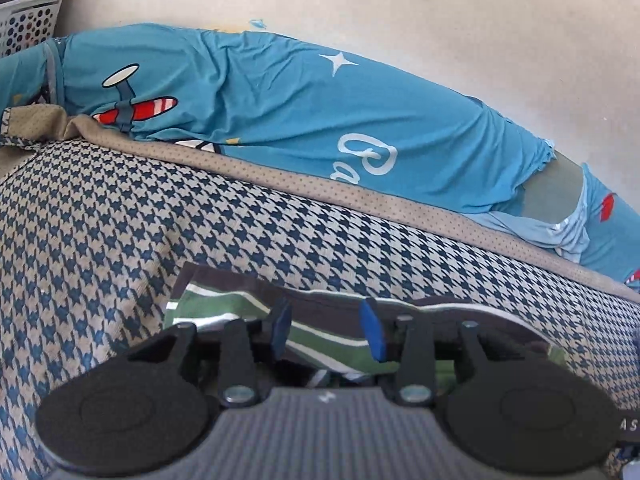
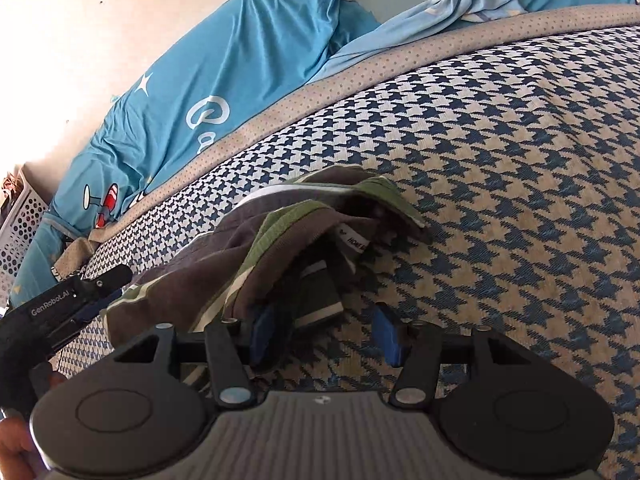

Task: Fold clothes

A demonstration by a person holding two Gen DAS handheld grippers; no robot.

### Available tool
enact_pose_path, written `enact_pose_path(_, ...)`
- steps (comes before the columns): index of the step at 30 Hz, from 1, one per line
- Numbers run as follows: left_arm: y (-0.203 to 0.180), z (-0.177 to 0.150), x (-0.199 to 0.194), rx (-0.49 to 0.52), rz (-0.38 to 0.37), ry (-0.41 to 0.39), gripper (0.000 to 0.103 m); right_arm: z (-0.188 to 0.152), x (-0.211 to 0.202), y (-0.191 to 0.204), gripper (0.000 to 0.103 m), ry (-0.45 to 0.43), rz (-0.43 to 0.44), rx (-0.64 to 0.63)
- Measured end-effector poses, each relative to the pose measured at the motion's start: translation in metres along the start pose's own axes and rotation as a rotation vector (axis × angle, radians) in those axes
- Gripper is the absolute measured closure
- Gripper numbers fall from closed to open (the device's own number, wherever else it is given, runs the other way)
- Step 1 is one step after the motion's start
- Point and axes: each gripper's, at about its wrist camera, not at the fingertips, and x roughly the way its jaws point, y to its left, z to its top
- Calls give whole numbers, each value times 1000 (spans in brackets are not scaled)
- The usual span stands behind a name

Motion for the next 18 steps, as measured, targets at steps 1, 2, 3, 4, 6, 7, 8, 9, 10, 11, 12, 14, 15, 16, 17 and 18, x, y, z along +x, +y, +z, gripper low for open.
enact_pose_path(1,-4,-2,-5,27,-24,-4,54,0,-1,1,50,-8,14,-2)
enact_pose_path(2,-8,-4,-9,53,-47,-8,47,0,-2,2,50,-15,27,-3)
enact_pose_path(3,-11,-5,-14,79,-70,-13,42,1,-3,3,50,-22,37,-2)
enact_pose_path(4,-14,-7,-19,102,-95,-22,33,2,-3,3,50,-25,44,3)
enact_pose_path(6,-20,-11,-31,151,-152,-54,26,4,-3,4,50,-30,59,16)
enact_pose_path(7,-25,-13,-36,189,-176,-67,24,5,-2,4,50,-30,67,26)
enact_pose_path(8,-29,-15,-41,230,-200,-80,22,6,-1,4,50,-30,74,36)
enact_pose_path(9,-34,-17,-46,270,-224,-92,20,6,-1,4,50,-30,78,41)
enact_pose_path(10,-39,-22,-49,315,-234,-94,14,7,0,5,50,-30,82,46)
enact_pose_path(11,-45,-27,-51,361,-242,-93,12,7,1,5,50,-31,87,51)
enact_pose_path(12,-50,-31,-53,407,-249,-92,12,7,2,6,50,-33,91,55)
enact_pose_path(14,-63,-45,-55,521,-225,-98,11,9,3,8,50,-38,103,62)
enact_pose_path(15,-69,-51,-55,575,-205,-107,11,10,4,9,50,-41,110,66)
enact_pose_path(16,-75,-59,-54,633,-175,-121,11,11,4,11,50,-45,118,70)
enact_pose_path(17,-81,-66,-51,678,-147,-131,10,12,4,12,50,-48,125,75)
enact_pose_path(18,-86,-73,-49,720,-119,-140,10,13,5,13,50,-51,133,80)
